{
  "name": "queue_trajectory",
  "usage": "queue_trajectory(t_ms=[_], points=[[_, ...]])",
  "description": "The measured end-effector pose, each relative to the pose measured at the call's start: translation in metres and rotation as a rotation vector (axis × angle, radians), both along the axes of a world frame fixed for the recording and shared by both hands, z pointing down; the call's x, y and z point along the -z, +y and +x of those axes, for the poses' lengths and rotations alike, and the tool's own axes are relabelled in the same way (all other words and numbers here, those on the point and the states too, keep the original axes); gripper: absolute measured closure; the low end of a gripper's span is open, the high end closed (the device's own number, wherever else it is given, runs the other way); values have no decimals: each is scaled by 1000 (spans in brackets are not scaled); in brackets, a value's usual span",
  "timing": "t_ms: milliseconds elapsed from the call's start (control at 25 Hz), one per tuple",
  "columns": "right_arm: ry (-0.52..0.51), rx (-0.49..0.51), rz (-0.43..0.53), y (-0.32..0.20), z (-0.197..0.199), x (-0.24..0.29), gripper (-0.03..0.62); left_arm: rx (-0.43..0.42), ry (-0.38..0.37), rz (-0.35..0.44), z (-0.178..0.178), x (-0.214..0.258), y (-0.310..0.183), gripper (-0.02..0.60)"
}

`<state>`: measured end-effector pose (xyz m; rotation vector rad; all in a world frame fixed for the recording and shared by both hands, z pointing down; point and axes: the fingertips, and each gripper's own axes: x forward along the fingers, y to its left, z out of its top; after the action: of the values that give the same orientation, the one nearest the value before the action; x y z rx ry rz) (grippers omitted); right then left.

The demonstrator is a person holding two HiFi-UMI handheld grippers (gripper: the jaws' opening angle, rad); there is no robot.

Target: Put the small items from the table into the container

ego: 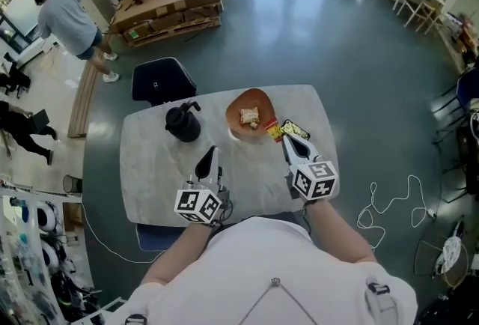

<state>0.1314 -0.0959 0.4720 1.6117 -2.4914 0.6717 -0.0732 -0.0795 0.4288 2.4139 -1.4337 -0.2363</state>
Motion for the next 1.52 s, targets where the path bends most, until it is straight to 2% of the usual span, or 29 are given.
queue_trajectory(t_ms=[360, 680, 960, 1080, 1320, 1520], points=[[15, 56, -44, -24, -10, -14, 566, 45, -8, -27, -12, -10, -9, 578], [74, 138, -141, -81, -26, -62, 566, 109, -28, -66, -38, -24, -21, 578], [142, 187, -317, -132, -33, -148, 566, 173, -68, -110, -59, -47, -28, 578], [192, 217, -448, -147, -39, -197, 566, 214, -80, -153, -71, -61, -20, 578], [367, 305, -631, -183, -53, -288, 565, 297, -99, -236, -98, -96, -3, 578], [479, 402, -780, -185, -75, -345, 565, 374, -91, -300, -130, -122, 19, 578]])
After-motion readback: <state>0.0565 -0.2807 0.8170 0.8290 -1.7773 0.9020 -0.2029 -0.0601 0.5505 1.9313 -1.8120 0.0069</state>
